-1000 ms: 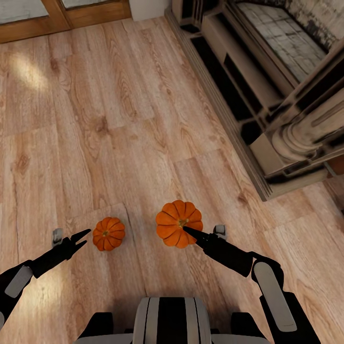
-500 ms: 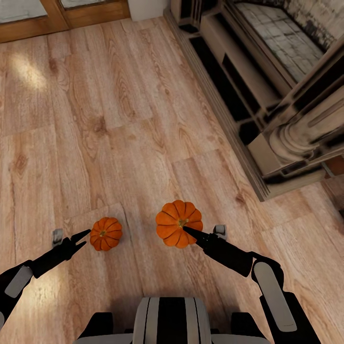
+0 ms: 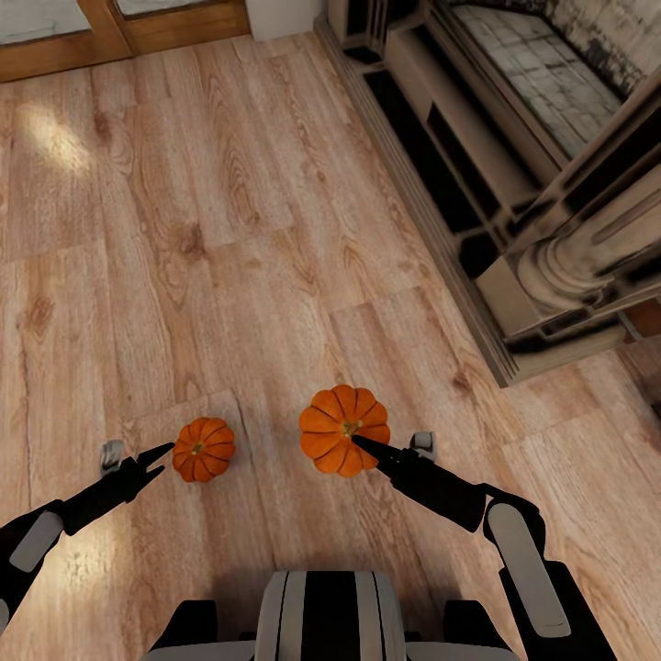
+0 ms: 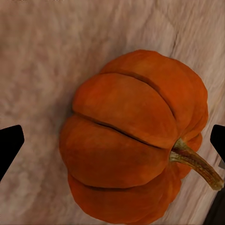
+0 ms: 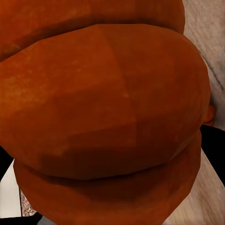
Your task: Place each of the two pumpkins and all three candles from the living room inside a cabinet in the living room (use any cabinet), then make sure every cabinet is closed, and position the cauldron so it is next to a table in the living room.
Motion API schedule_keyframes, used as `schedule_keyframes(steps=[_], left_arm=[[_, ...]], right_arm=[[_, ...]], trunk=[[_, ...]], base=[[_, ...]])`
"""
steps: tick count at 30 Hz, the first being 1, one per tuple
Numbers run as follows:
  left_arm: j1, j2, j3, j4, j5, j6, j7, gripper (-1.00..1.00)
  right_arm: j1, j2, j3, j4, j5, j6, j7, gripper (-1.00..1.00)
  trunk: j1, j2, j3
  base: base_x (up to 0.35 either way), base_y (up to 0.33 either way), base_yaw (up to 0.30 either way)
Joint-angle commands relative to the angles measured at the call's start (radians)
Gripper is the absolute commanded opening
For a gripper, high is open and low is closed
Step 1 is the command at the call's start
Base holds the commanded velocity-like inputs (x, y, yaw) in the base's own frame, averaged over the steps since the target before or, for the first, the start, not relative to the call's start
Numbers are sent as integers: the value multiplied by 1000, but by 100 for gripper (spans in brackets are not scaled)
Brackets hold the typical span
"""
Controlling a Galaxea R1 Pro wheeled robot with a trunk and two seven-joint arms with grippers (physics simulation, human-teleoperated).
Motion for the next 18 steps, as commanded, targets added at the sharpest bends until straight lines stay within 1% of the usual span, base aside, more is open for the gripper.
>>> schedule_keyframes(steps=[1, 7, 14, 18], left_arm=[[0, 0, 1, 0, 5, 7, -1, 100], [0, -1, 1, 0, 5, 7, -1, 100], [0, 0, 1, 1, 4, 7, 0, 100], [0, 0, 1, 2, 5, 7, 16, 100]], right_arm=[[0, 1, -1, 0, 0, 5, 4, -100], [-1, 1, -1, 0, 0, 5, 4, -100], [0, 0, -1, 0, 0, 5, 4, -100], [0, 0, -1, 0, 0, 5, 4, -100]], trunk=[[0, 0, 0], [0, 0, 0], [0, 0, 0], [0, 0, 0]], base=[[0, -26, 0], [0, -93, 0], [0, -20, 0], [0, -88, 0]])
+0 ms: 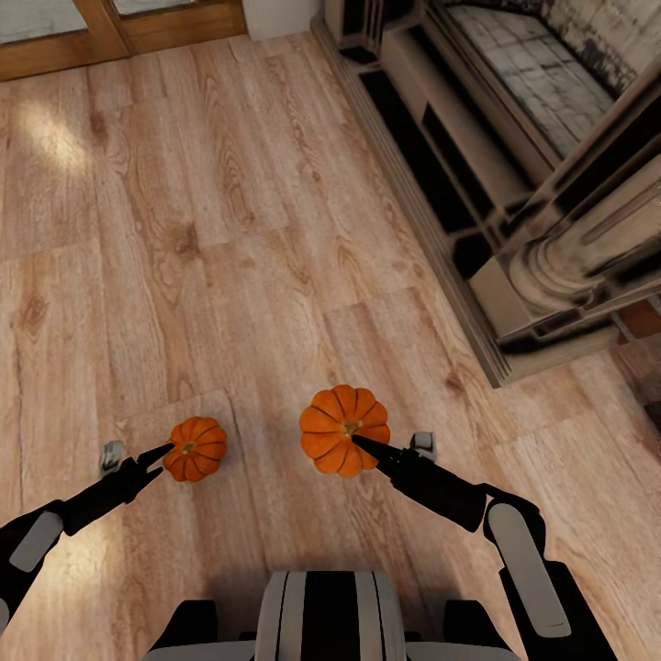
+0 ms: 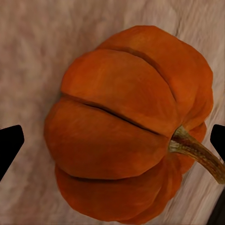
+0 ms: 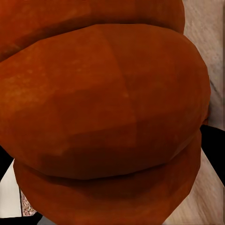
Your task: Place each of the two pumpkins and all three candles from the living room inside a cabinet in the living room (use any cabinet), then make sure every cabinet is closed, and position the cauldron so it is next to a table in the living room.
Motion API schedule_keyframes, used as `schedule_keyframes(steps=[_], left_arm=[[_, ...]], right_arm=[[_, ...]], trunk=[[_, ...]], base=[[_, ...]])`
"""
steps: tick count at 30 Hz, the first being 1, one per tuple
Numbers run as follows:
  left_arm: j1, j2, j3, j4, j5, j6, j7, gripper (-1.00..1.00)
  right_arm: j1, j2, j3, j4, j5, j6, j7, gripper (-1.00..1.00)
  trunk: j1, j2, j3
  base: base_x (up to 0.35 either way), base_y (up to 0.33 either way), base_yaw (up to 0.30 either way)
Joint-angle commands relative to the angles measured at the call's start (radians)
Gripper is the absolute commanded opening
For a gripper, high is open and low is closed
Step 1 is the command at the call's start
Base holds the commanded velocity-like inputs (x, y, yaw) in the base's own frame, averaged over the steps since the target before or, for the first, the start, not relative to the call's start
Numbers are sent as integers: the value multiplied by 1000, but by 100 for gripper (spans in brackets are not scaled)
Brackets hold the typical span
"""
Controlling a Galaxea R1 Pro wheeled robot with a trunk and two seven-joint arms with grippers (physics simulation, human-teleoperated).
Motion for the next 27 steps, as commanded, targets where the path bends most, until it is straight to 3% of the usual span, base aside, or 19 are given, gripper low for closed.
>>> schedule_keyframes(steps=[1, 27], left_arm=[[0, 0, 1, 0, 5, 7, 0, 100], [0, 0, 1, 0, 5, 7, 4, 100]], right_arm=[[0, 1, -1, 0, 0, 5, 4, -100], [0, 1, -3, 0, 0, 5, 4, -100]], trunk=[[0, 0, 0], [0, 0, 0]], base=[[0, -39, 0], [7, -38, 0]])
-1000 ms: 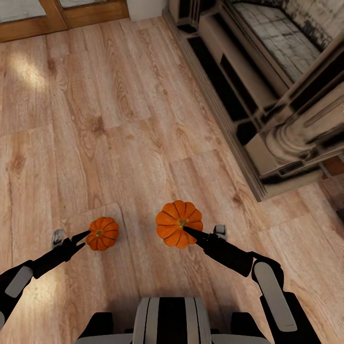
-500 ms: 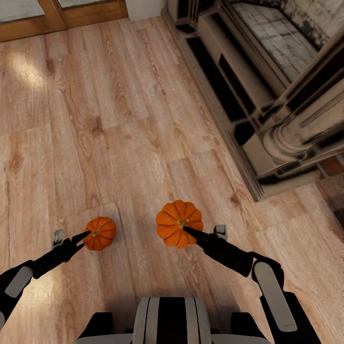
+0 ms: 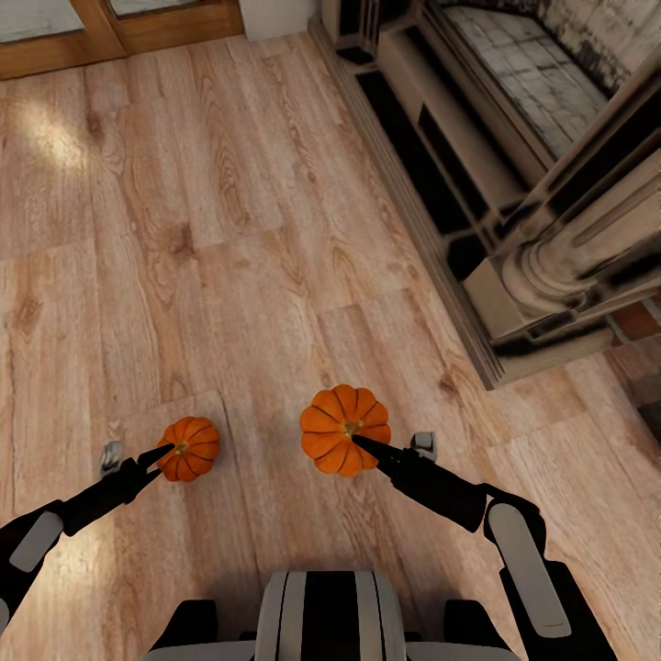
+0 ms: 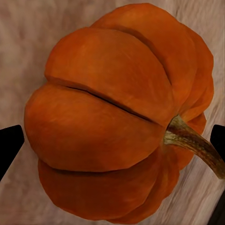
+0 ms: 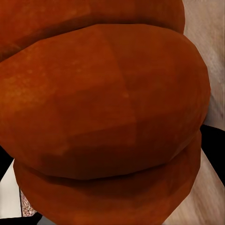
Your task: Place each of the two pumpkins and all three candles from the living room inside a cabinet in the living room (use any cabinet), then make sure every cabinet is closed, and position the cauldron so it is next to a table in the living room.
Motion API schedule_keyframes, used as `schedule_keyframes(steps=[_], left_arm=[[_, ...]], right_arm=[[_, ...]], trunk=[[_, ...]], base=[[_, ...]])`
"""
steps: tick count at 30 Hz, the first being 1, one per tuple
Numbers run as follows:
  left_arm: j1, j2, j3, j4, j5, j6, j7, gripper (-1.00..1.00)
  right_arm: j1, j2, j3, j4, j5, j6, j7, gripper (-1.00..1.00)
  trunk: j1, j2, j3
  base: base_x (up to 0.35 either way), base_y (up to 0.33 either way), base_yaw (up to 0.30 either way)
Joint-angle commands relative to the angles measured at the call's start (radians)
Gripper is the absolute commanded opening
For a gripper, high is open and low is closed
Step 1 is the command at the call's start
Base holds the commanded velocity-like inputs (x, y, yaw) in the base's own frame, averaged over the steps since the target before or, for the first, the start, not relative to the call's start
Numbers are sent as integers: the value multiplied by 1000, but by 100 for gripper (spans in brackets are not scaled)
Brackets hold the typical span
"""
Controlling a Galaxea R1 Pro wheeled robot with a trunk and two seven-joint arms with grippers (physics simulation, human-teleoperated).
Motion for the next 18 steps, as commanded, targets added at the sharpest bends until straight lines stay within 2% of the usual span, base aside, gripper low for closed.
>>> schedule_keyframes(steps=[1, 18], left_arm=[[0, 0, 1, 0, 5, 8, -1, 100], [0, 0, 1, 0, 6, 8, -1, 100]], right_arm=[[0, 1, -1, 0, -1, 5, 4, -100], [0, 1, -1, 0, -1, 5, 4, -100]], trunk=[[0, 0, 0], [0, 0, 0]], base=[[112, -100, 0], [18, -16, 0]])
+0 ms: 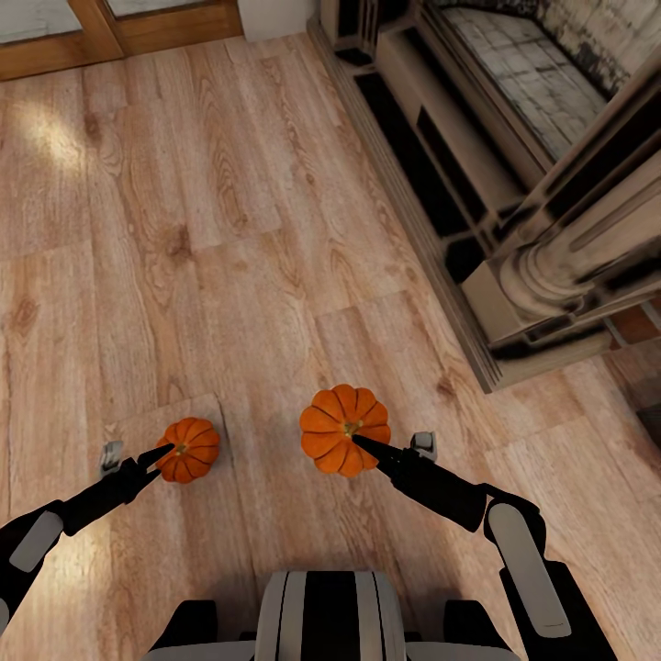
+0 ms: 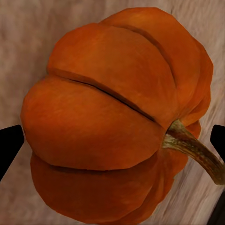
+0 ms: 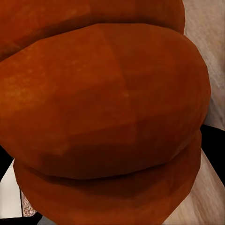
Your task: Place each of the two pumpkins and all three candles from the living room inside a cabinet in the living room (use any cabinet), then make sure every cabinet is closed, and position the cauldron so it is next to a table in the living room.
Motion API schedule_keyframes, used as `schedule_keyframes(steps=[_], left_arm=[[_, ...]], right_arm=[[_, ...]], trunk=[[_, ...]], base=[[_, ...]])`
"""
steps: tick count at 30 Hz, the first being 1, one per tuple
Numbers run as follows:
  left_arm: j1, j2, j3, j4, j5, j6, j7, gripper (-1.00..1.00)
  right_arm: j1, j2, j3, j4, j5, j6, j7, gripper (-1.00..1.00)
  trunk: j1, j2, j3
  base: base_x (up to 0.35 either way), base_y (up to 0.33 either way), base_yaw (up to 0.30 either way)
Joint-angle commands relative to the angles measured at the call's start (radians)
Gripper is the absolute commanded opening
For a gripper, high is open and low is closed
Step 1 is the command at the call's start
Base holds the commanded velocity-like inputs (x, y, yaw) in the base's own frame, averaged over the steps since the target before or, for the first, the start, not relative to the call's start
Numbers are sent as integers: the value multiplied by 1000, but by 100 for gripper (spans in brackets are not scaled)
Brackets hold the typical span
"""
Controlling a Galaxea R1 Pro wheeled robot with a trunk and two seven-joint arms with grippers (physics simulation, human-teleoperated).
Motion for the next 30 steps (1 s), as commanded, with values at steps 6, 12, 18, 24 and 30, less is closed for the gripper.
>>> schedule_keyframes(steps=[6, 12, 18, 24, 30], left_arm=[[0, 0, 1, 0, 5, 7, -1, 100], [0, 0, 1, 0, 4, 7, -1, 100], [0, 0, 1, 0, 5, 7, -1, 100], [0, 0, 1, 0, 5, 7, -1, 100], [0, 0, 1, 0, 5, 7, -1, 100]], right_arm=[[0, 1, -1, 0, 0, 5, 4, -100], [0, 1, -1, 0, 0, 5, 4, -100], [0, 1, -1, 0, 0, 5, 4, -100], [0, 1, -1, 0, 0, 5, 4, -100], [0, 1, -1, 0, 0, 5, 4, -100]], trunk=[[0, 0, 0], [0, 0, 0], [0, 0, 0], [0, 0, 0], [0, 0, 0]], base=[[0, -57, 0], [0, -13, 0], [47, -1, 0], [77, 0, 0], [9, 0, 0]])
